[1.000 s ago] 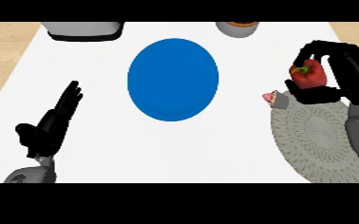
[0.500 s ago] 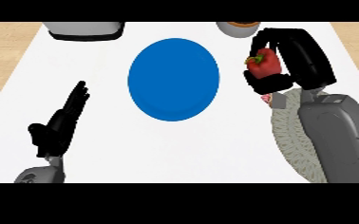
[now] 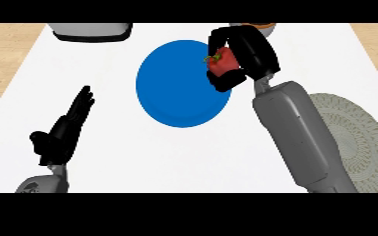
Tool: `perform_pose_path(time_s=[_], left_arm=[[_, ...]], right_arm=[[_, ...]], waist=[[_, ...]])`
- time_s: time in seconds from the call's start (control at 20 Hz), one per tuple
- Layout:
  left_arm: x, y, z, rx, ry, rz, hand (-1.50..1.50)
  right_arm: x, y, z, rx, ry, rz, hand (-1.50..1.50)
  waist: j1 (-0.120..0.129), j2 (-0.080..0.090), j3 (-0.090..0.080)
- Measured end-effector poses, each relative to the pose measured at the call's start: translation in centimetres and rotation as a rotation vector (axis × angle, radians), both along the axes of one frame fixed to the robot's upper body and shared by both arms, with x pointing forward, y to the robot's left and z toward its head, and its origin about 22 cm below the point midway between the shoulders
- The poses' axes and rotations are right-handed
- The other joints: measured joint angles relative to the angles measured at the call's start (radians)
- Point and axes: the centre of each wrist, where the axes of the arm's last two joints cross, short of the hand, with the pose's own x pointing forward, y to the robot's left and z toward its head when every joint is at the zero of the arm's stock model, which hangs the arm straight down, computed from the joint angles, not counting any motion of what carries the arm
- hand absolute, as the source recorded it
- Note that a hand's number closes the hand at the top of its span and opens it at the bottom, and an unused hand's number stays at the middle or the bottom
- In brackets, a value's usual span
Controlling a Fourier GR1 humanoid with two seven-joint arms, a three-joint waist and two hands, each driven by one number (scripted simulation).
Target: Pick the bell pepper from the placemat and place it in the plate
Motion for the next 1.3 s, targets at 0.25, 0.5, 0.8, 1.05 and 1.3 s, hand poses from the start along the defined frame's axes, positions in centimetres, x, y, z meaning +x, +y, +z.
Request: perform_pose_path(time_s=[0.25,0.5,0.8,1.05,1.3], left_arm=[[0.6,0.4,0.4,-0.001,0.007,-0.006,0.0],[1.2,0.0,0.1,-0.002,-0.002,-0.022,0.0],[1.0,-1.0,0.1,-0.002,0.004,-0.032,0.0],[1.0,-1.1,0.0,-0.007,-0.003,-0.034,0.0],[0.8,-0.5,0.2,0.0,0.003,-0.025,0.0]], right_arm=[[1.1,4.1,-1.8,-0.006,0.027,0.007,1.5],[1.5,5.6,-4.1,0.115,0.077,-0.072,-1.5],[2.4,7.1,-5.6,0.156,0.151,-0.163,-1.5],[2.8,7.3,-5.8,0.284,0.184,-0.191,-1.5],[3.5,5.4,-5.8,0.516,0.17,-0.218,-1.5]], waist=[[0.007,0.002,0.0],[0.024,0.006,0.0],[0.034,0.007,0.0],[0.033,0.008,0.001],[0.021,0.007,0.001]])
